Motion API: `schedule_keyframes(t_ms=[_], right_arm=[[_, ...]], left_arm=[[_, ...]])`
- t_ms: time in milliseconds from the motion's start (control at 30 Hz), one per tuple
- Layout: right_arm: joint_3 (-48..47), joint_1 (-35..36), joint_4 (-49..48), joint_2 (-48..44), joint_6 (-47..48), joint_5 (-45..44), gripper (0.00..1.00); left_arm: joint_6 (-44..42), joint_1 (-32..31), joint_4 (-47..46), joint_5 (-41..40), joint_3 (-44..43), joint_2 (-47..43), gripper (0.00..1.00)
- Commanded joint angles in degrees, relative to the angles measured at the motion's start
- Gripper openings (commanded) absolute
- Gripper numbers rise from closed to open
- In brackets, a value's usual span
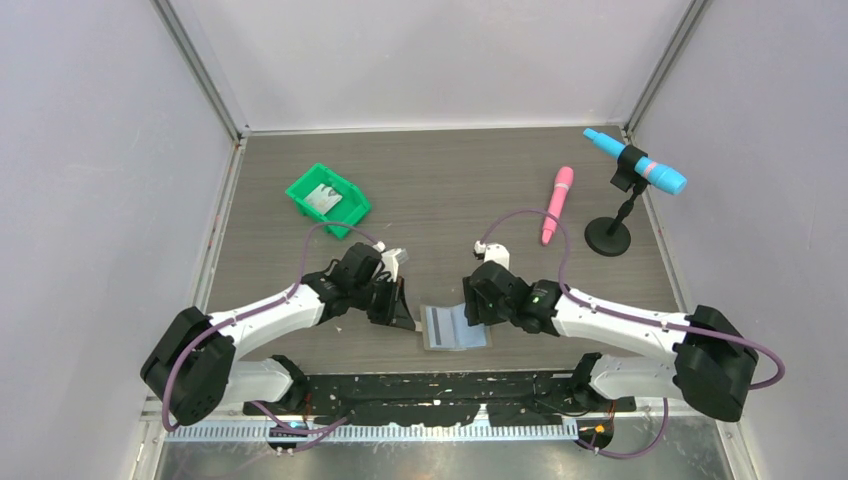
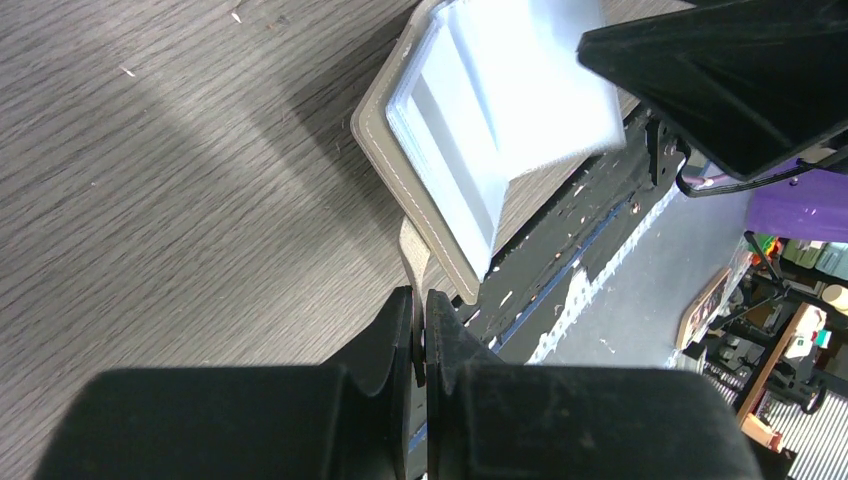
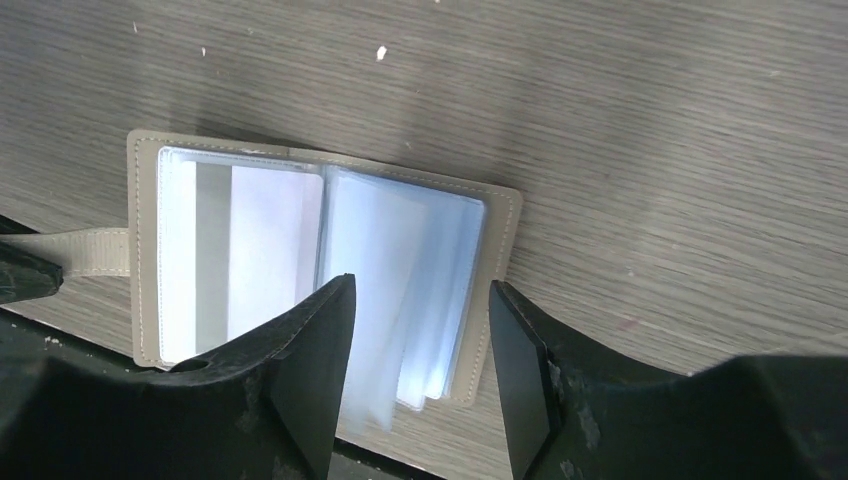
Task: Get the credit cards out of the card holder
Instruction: Remove the credit card from the card holder.
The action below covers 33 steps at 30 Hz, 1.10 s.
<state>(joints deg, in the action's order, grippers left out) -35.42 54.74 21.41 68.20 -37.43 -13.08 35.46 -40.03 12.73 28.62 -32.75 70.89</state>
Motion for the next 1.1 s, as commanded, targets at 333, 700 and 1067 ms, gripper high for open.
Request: schedule_keyframes(t_ms=[333,700,1067], right_arm=[[-2.7,2.1,-7.3,-5.0,-1.9,5.1,0.60],[-3.2,5.7,-13.7,4.8,-5.6,7.0,0.68],[-3.0,7.4,-14.9,10.4,-6.5,7.1,0.65]], left_arm=[[0.2,-0.2,-1.1,1.7,-0.9,-1.2,0.00],[0.6,-0.2,-1.5,1.9,-0.7,-1.5,0.00],[0.7,-0.2,-1.7,2.0,-0.5,-1.8,0.00]])
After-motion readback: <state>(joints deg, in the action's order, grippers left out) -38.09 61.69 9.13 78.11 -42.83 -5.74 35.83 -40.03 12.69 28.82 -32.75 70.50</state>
